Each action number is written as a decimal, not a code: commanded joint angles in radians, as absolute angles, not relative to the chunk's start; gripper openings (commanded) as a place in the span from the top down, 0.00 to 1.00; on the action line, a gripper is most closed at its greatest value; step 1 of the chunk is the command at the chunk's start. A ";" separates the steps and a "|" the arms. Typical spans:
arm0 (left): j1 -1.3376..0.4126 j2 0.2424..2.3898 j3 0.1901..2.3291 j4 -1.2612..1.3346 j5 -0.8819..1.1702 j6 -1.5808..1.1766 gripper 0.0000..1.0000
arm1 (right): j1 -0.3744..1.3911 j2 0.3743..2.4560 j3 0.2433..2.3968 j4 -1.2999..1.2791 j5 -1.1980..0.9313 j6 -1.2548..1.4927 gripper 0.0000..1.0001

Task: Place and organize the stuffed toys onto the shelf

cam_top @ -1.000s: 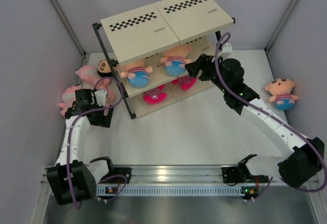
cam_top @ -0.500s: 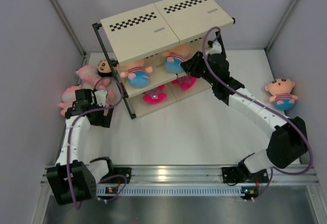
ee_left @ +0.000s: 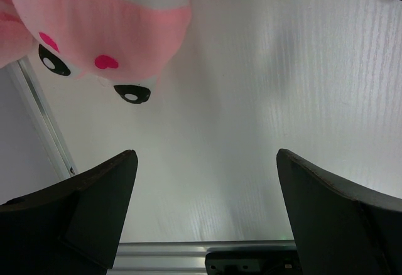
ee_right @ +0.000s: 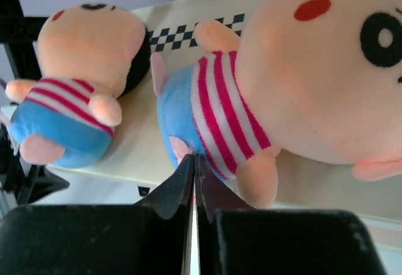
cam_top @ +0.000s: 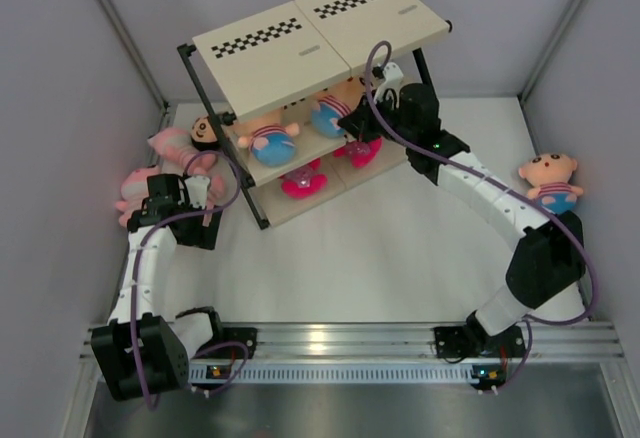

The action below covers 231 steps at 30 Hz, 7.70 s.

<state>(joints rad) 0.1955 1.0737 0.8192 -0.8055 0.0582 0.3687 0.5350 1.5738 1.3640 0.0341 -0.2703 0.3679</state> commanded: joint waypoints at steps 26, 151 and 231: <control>0.195 1.071 0.838 -0.787 0.057 0.380 0.01 | 0.577 1.264 1.226 0.049 -0.410 -0.599 0.35; 0.193 1.089 0.966 -0.844 0.041 0.403 0.01 | -0.408 1.081 0.796 -0.120 0.117 0.702 0.06; 0.193 1.118 0.960 -0.842 0.040 0.400 0.02 | 0.364 1.591 1.419 0.032 0.225 1.138 0.95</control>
